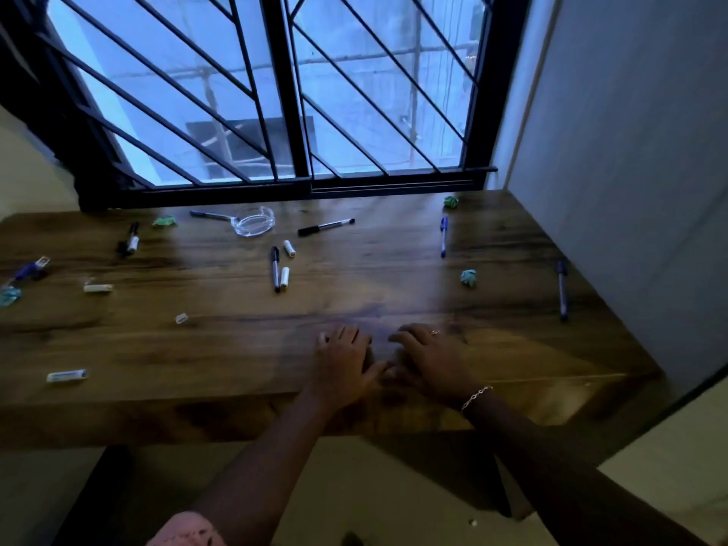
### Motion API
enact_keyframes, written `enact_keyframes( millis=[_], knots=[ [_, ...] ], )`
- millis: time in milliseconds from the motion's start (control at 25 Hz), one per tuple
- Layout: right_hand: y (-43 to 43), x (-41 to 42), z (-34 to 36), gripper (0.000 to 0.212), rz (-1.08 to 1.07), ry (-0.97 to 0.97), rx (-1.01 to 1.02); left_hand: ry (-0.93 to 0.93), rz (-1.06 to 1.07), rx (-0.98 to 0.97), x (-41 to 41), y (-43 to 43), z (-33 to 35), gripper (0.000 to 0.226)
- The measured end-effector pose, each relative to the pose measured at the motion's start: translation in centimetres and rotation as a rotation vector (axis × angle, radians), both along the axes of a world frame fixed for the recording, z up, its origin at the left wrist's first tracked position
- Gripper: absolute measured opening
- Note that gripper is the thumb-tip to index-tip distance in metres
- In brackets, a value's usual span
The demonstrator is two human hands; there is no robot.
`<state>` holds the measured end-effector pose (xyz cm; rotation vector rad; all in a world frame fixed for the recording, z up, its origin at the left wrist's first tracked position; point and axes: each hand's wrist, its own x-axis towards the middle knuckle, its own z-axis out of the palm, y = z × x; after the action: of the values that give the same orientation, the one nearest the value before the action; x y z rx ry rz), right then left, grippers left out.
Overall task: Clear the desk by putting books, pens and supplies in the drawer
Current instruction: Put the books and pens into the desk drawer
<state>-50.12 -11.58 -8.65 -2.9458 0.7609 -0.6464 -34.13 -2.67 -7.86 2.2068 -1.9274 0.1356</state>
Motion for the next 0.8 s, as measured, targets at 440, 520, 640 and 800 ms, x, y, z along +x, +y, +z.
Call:
enact_keyframes(
  millis=[440, 520, 640, 800],
  knots=[
    [-15.8, -9.3, 2.5, 0.039, -1.257, -0.343, 0.260, 0.100, -0.263, -0.028, 0.2, -14.0, 1.8, 0.046],
    [-16.4, -9.9, 2.5, 0.040, -1.374, -0.267, 0.329, 0.111, -0.270, -0.023, 0.6, -15.6, 1.8, 0.046],
    [-17.9, -9.4, 0.9, 0.034, -1.392, -0.167, 0.289, 0.149, -0.271, 0.002, 1.7, -18.2, 2.0, 0.047],
    [-19.8, -9.3, 0.5, 0.029, -1.432, -0.192, 0.306, 0.213, -0.287, -0.009, 2.9, -19.9, 1.7, 0.045]
  ],
)
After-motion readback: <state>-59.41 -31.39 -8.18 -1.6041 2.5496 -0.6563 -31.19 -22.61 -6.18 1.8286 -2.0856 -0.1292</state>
